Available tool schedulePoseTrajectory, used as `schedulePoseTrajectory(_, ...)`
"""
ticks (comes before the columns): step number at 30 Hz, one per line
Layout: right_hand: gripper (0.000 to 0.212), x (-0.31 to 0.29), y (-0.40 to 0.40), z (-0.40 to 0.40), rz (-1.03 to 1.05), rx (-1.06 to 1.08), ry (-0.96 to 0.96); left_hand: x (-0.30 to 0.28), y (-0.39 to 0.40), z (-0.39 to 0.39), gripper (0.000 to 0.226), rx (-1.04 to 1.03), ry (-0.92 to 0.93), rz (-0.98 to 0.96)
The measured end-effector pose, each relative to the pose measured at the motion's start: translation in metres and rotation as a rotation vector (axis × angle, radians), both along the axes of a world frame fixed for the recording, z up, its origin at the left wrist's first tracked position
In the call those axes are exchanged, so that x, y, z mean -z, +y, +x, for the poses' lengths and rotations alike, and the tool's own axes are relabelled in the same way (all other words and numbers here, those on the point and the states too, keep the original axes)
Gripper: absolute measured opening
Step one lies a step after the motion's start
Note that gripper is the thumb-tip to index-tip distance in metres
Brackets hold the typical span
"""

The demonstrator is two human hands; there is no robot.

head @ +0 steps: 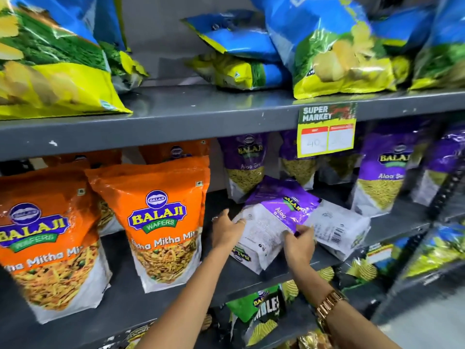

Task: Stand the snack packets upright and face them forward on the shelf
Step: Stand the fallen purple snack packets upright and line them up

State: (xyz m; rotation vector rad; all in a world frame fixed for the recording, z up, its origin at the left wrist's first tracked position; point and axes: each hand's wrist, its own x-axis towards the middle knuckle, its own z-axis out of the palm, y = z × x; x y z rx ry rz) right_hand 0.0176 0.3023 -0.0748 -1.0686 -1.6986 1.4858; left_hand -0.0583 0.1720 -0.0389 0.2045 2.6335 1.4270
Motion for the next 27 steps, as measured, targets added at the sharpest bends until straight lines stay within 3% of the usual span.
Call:
schedulePoseTrajectory(4,0.049,0.004,0.003,-0.003,-0.466,-0.139,-0.058,0.004,-0.005,-0.007,0.072,-0.013,-0.323,0.117)
schedulePoseTrajectory(7,0.028,0.002,0.006,-0.003,-0.673,-0.358,-0.001,0.001,-0.008,-0.005,0.038,-0.011,-0.401,0.179)
schedulePoseTrajectory(9,0.025,0.003,0.008,-0.004,-0.660,-0.410,0.020,0.002,-0.008,-0.004,0.021,-0.038,-0.380,0.247)
schedulePoseTrajectory(10,0.028,0.003,0.010,-0.006,-0.641,-0.414,0.038,0.002,-0.008,-0.003,0.023,-0.046,-0.363,0.308)
schedulePoseTrajectory(13,0.028,-0.002,0.021,-0.012,-0.556,-0.414,0.151,0.005,-0.006,-0.002,0.062,-0.079,-0.285,0.479)
schedulePoseTrajectory(17,0.040,-0.018,0.037,-0.024,-0.399,-0.506,0.360,0.008,0.002,-0.001,0.073,-0.053,-0.155,0.559)
schedulePoseTrajectory(19,0.044,-0.019,0.043,-0.031,-0.299,-0.574,0.385,0.013,0.006,-0.002,0.076,-0.061,-0.125,0.574)
schedulePoseTrajectory(24,0.050,0.003,0.048,-0.044,-0.152,-0.798,0.208,0.043,0.005,-0.002,0.070,-0.156,-0.113,0.445)
schedulePoseTrajectory(27,0.055,0.004,0.044,-0.048,-0.147,-0.781,0.270,0.049,0.005,-0.006,0.069,-0.161,-0.118,0.388)
